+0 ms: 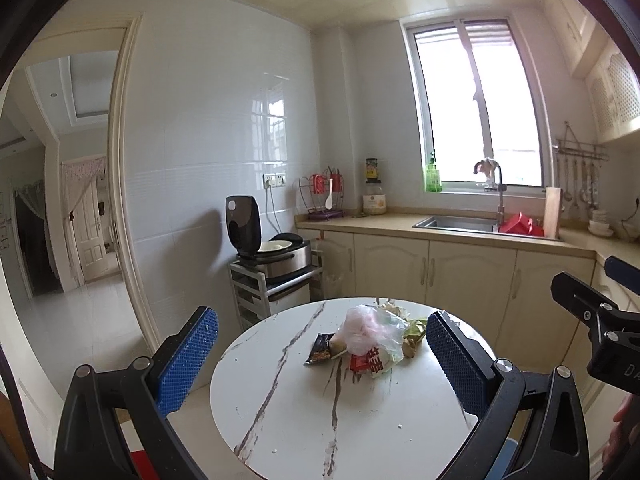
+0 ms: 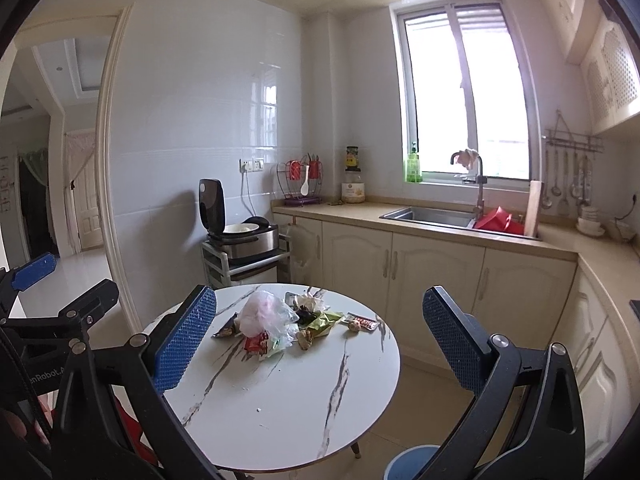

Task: Collect trash
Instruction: 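Grasp the clear plastic bag with the left tool while the right tool grasps the green packet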

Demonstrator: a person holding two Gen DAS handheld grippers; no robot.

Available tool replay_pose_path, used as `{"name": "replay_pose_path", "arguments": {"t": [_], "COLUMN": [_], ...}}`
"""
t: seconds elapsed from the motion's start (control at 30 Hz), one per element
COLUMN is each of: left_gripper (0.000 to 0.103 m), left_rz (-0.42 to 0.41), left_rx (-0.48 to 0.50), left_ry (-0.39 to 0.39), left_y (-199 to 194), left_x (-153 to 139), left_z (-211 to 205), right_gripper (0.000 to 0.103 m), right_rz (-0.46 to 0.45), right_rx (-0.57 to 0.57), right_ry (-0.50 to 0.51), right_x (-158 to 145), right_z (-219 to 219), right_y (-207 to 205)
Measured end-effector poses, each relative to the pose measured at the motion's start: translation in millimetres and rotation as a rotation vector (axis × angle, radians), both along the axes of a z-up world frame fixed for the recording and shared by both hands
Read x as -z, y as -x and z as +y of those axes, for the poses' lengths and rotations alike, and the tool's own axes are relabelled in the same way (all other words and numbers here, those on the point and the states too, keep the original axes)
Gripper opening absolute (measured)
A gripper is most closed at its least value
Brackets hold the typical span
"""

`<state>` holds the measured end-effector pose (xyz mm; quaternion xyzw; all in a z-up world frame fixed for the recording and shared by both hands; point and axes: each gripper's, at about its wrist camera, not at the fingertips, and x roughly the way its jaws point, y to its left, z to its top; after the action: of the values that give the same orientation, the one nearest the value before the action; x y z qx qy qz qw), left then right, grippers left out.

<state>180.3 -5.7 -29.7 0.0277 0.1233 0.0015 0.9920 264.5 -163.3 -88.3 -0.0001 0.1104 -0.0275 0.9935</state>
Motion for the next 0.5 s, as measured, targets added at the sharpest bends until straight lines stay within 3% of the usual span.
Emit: {"name": "replay_pose_path", "arguments": {"t": [0.5], "left_gripper": [0.102], "left_rz": [0.271], "left_rx": [-0.07], "left_ry": [0.015], "left_y": [-137], "left_x": [37], "left_z": [17], "right_gripper": [0.103], "right_rz": [0.259], "right_rx": [0.002], "right_ry": [-0.044], "right_x": [88], "right_z": [-22], "right_y": [-115]}}
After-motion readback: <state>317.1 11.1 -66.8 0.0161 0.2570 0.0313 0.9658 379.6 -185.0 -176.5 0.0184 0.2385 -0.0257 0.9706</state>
